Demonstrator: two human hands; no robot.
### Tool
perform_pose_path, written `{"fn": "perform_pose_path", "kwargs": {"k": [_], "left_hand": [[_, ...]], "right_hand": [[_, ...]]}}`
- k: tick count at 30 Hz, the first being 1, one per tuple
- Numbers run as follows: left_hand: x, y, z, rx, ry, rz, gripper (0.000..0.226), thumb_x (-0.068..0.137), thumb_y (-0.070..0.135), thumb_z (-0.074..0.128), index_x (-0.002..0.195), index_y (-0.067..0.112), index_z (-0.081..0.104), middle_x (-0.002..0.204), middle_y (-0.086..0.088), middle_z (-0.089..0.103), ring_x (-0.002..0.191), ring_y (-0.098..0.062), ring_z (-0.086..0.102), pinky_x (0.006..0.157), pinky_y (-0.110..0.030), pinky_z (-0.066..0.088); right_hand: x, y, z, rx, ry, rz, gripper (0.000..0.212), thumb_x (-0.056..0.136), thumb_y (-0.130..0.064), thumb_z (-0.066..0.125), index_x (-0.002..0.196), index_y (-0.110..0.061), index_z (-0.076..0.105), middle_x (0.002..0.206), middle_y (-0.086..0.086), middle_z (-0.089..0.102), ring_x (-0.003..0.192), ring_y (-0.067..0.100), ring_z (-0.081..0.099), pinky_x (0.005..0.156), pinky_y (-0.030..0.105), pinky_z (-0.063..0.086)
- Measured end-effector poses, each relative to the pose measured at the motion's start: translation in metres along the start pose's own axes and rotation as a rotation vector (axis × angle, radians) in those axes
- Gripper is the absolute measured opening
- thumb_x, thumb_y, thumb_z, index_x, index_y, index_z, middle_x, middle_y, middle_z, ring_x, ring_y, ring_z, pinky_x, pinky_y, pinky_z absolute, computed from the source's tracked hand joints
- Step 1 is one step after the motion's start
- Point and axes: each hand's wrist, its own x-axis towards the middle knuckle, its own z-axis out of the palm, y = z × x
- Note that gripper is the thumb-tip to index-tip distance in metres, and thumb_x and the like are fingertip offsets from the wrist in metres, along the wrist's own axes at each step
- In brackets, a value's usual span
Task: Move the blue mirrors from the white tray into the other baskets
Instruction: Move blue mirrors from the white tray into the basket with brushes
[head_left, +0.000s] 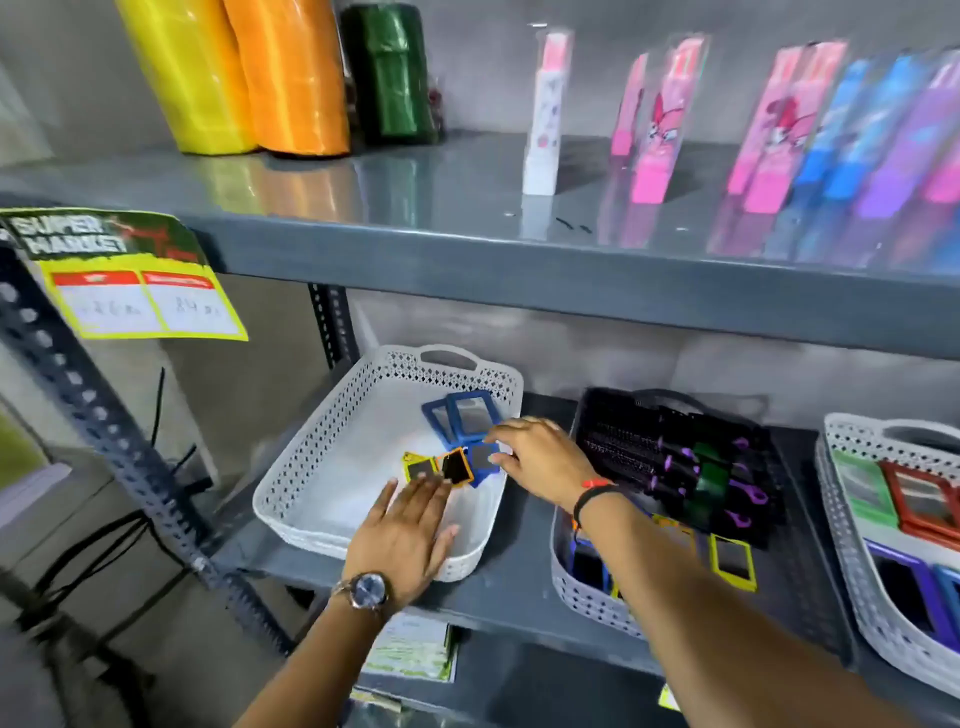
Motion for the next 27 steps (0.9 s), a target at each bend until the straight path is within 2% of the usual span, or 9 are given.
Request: {"fn": "perform_pose_path", "kwargs": {"k": [1, 2, 3, 6, 9, 15, 22, 27], "left_hand": [[0.0, -0.001, 0.004, -0.011, 0.057, -0.001, 0.072, 0.097, 0.04, 0.003, 0.106, 0.01, 0.068, 0.103, -0.006, 0.073, 0.096, -0.019, 0.068, 0.094, -0.034, 0.029], [0.0, 0.0, 0.001, -0.056, 0.006, -0.014, 0.072, 0.097, 0.04, 0.004, 0.104, 0.011, 0.069, 0.1, -0.006, 0.073, 0.094, -0.019, 0.069, 0.093, -0.033, 0.03], [-0.003, 0.0, 0.005, -0.067, 0.035, -0.018, 0.071, 0.097, 0.039, 0.005, 0.103, 0.011, 0.07, 0.099, -0.006, 0.073, 0.092, -0.02, 0.069, 0.093, -0.033, 0.031], [-0.008, -0.002, 0.012, 0.02, 0.101, 0.0, 0.07, 0.097, 0.038, 0.006, 0.103, 0.01, 0.07, 0.099, -0.006, 0.073, 0.092, -0.02, 0.069, 0.094, -0.034, 0.031], [-0.01, -0.003, 0.012, 0.057, 0.118, 0.001, 0.071, 0.097, 0.037, 0.005, 0.104, 0.009, 0.07, 0.102, -0.008, 0.073, 0.094, -0.021, 0.068, 0.095, -0.034, 0.031], [-0.009, 0.001, 0.009, 0.051, 0.113, -0.034, 0.069, 0.097, 0.035, 0.005, 0.108, 0.008, 0.067, 0.109, -0.011, 0.07, 0.097, -0.023, 0.068, 0.094, -0.034, 0.031], [-0.008, 0.002, 0.005, 0.03, 0.063, -0.065, 0.068, 0.097, 0.035, 0.005, 0.109, 0.008, 0.067, 0.113, -0.01, 0.068, 0.098, -0.023, 0.067, 0.093, -0.034, 0.033], [-0.007, 0.003, 0.003, 0.027, 0.031, -0.076, 0.068, 0.097, 0.035, 0.005, 0.111, 0.008, 0.066, 0.115, -0.01, 0.068, 0.099, -0.022, 0.067, 0.094, -0.033, 0.032]], "right_hand": [[0.008, 0.001, 0.002, -0.002, -0.031, -0.007, 0.037, 0.09, -0.025, 0.055, 0.125, -0.017, 0.055, 0.132, 0.003, 0.058, 0.125, 0.023, 0.048, 0.106, 0.031, 0.032], [0.016, 0.002, 0.004, -0.026, -0.062, -0.027, 0.04, 0.088, -0.027, 0.058, 0.126, -0.018, 0.055, 0.132, 0.002, 0.058, 0.125, 0.023, 0.047, 0.106, 0.031, 0.033], [0.024, 0.002, 0.007, -0.052, -0.099, -0.043, 0.043, 0.085, -0.028, 0.061, 0.127, -0.019, 0.054, 0.132, 0.002, 0.058, 0.125, 0.023, 0.047, 0.105, 0.032, 0.033], [0.046, -0.001, 0.015, -0.14, -0.213, -0.114, 0.056, 0.077, -0.03, 0.071, 0.129, -0.02, 0.052, 0.132, 0.002, 0.057, 0.125, 0.025, 0.046, 0.103, 0.035, 0.033], [0.061, -0.002, 0.024, -0.247, -0.304, -0.178, 0.064, 0.076, -0.029, 0.072, 0.133, -0.019, 0.047, 0.138, 0.004, 0.052, 0.129, 0.026, 0.042, 0.107, 0.037, 0.03], [0.072, -0.003, 0.037, -0.318, -0.288, -0.242, 0.041, 0.084, -0.024, 0.06, 0.123, -0.016, 0.054, 0.127, 0.008, 0.06, 0.121, 0.029, 0.046, 0.104, 0.04, 0.032], [0.073, 0.001, 0.045, -0.256, -0.295, -0.18, 0.023, 0.077, -0.023, 0.071, 0.096, -0.013, 0.065, 0.11, 0.006, 0.065, 0.112, 0.025, 0.05, 0.103, 0.04, 0.029], [0.072, 0.001, 0.046, -0.313, -0.266, -0.189, 0.027, 0.078, -0.022, 0.068, 0.1, -0.011, 0.058, 0.11, 0.007, 0.063, 0.113, 0.026, 0.047, 0.103, 0.043, 0.025]]}}
